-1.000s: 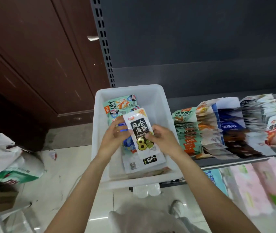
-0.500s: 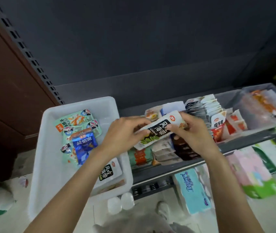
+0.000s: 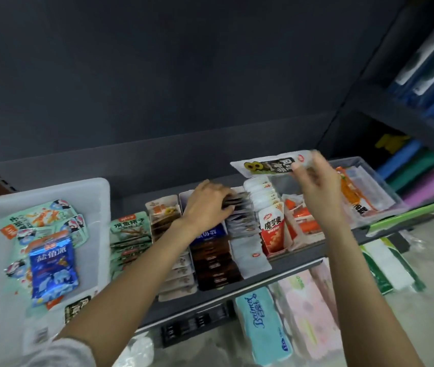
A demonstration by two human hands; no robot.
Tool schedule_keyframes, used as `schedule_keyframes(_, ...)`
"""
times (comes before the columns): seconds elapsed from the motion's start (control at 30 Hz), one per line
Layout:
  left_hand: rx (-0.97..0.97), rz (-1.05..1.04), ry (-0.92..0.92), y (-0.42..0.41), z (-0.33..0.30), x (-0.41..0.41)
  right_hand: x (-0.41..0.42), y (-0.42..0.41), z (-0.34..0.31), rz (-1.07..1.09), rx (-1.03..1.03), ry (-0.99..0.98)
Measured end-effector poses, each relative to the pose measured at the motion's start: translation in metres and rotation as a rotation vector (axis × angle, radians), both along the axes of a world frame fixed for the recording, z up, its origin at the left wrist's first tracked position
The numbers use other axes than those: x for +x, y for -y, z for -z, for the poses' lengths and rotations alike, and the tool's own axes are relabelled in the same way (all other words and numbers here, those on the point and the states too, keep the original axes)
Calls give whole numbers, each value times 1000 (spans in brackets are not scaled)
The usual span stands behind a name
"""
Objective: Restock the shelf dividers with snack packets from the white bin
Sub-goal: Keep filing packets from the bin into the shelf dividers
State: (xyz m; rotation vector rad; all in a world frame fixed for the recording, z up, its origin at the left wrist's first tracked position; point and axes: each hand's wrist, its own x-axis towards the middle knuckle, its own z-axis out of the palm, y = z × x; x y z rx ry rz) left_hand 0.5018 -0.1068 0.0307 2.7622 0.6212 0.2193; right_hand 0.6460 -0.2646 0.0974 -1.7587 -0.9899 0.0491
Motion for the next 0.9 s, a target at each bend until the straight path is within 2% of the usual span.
schedule_keyframes(0.1, 19, 1, 51, 3, 8, -3, 14, -25, -12, -144, -220, 279)
schedule_keyframes(0.2, 13, -19, 82, 3, 10, -4, 17, -54, -5, -253, -389, 475)
schedule_keyframes(0.47, 25, -19, 130, 4, 13, -6, 2, -94, 41, -409, -828, 677)
schedule_keyframes(0.67, -81, -1, 160, 2, 11, -18, 2, -104, 54, -414, -897, 660)
schedule_keyframes(0.77, -102, -44, 244, -1, 6, -33, -1, -101, 61, -364, -873, 657)
schedule_keyframes(0.83, -90, -86, 321, -3, -3, -51, -7, -93, 61, -296, -713, 619)
schedule_keyframes(0.9, -84, -164, 433, -5, -12, -78, -28, -83, 53, -214, -439, 511)
